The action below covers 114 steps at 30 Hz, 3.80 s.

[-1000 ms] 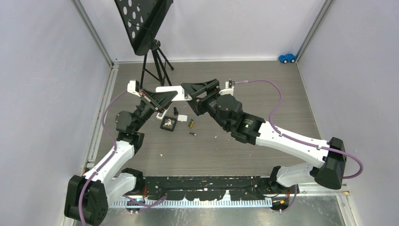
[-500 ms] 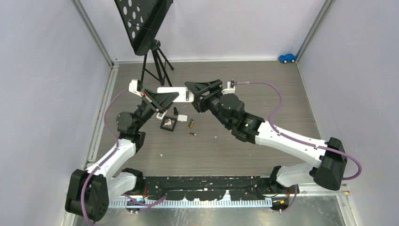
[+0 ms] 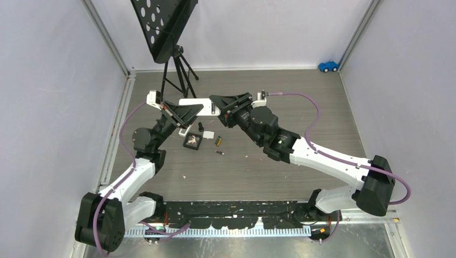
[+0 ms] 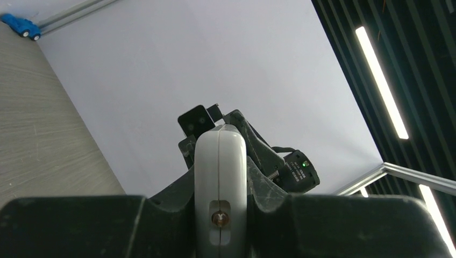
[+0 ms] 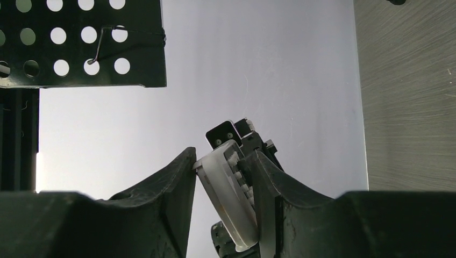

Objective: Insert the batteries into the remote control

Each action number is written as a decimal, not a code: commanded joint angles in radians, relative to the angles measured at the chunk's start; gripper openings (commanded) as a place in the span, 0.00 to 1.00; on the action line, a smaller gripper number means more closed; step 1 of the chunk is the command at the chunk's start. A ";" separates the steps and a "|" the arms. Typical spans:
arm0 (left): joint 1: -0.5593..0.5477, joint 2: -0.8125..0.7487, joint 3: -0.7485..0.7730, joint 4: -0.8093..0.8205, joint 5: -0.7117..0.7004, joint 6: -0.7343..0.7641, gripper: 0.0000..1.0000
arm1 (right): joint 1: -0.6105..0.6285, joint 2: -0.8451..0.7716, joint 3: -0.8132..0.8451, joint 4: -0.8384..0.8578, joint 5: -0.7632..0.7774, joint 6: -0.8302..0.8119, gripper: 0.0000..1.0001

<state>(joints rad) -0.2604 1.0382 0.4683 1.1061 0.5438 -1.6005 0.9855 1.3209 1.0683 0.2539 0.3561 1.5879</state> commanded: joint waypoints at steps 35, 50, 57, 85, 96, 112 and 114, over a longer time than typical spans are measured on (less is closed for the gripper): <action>0.000 -0.163 0.150 -0.185 -0.051 -0.246 0.00 | -0.027 -0.027 -0.120 -0.207 0.007 -0.360 0.29; 0.000 -0.190 0.064 -0.339 -0.010 -0.125 0.00 | -0.124 -0.090 -0.105 -0.119 -0.186 -0.377 0.80; 0.001 -0.146 0.052 -0.365 0.042 -0.041 0.00 | -0.167 -0.181 -0.140 -0.050 -0.300 -0.433 0.89; 0.001 -0.141 0.077 -0.357 0.143 0.041 0.00 | -0.176 -0.114 -0.118 0.002 -0.455 -0.546 0.62; 0.001 -0.145 0.082 -0.320 0.150 0.029 0.00 | -0.176 -0.084 -0.124 -0.041 -0.437 -0.547 0.38; 0.000 -0.164 0.066 -0.848 -0.002 0.402 0.00 | -0.194 -0.168 -0.099 -0.188 -0.433 -0.636 0.78; 0.000 -0.173 0.061 -0.944 -0.057 0.443 0.00 | -0.194 -0.156 -0.089 -0.276 -0.422 -0.679 0.77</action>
<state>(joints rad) -0.2596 0.8879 0.5102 0.3668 0.5892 -1.2980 0.7982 1.1957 0.9295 0.1040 -0.0982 1.0012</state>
